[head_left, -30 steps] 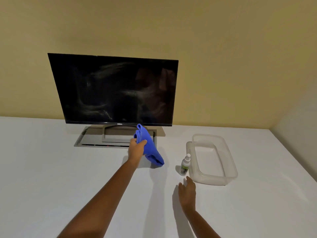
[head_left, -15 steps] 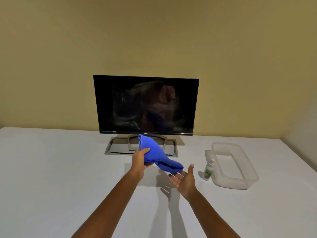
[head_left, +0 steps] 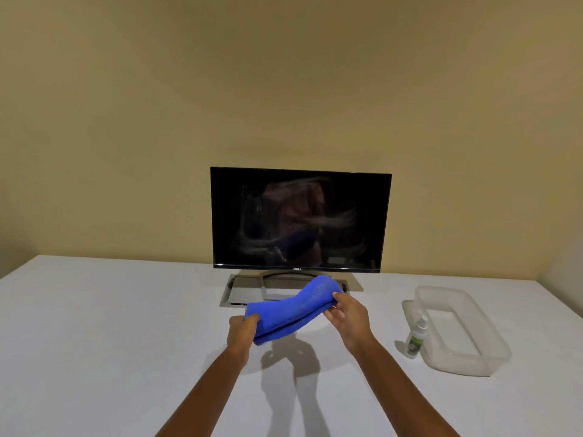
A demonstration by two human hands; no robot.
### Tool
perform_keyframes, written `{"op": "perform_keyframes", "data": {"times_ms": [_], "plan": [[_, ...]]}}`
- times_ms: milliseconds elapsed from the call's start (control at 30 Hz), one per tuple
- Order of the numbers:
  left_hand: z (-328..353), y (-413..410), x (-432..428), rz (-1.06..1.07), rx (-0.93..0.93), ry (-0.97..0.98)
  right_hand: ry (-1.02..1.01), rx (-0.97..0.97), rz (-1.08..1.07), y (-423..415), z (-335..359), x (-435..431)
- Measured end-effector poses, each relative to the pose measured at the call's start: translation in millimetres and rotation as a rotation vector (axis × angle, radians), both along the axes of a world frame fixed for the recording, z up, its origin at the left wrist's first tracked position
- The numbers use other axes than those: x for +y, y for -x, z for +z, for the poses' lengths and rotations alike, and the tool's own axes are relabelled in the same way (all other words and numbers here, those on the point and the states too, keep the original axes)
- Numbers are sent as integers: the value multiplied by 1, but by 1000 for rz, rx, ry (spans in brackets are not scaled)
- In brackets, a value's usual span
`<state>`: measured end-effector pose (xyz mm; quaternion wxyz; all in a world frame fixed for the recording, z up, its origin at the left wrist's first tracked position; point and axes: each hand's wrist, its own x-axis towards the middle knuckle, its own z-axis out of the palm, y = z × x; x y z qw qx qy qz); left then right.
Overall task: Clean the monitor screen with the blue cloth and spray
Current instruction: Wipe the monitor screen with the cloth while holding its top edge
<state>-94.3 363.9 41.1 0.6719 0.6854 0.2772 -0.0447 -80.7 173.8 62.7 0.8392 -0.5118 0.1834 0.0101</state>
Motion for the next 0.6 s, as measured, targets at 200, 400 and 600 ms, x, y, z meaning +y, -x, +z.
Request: {"op": "perform_keyframes", "data": {"times_ms": [200, 400, 600], "plan": [[19, -29, -12, -151, -222, -189, 465, -116, -2, -22, 7, 33], [57, -65, -21, -349, -385, -226, 658, -340, 2, -37, 9, 69], [75, -100, -13, -333, -473, -292, 695, -495, 30, -60, 25, 80]]}}
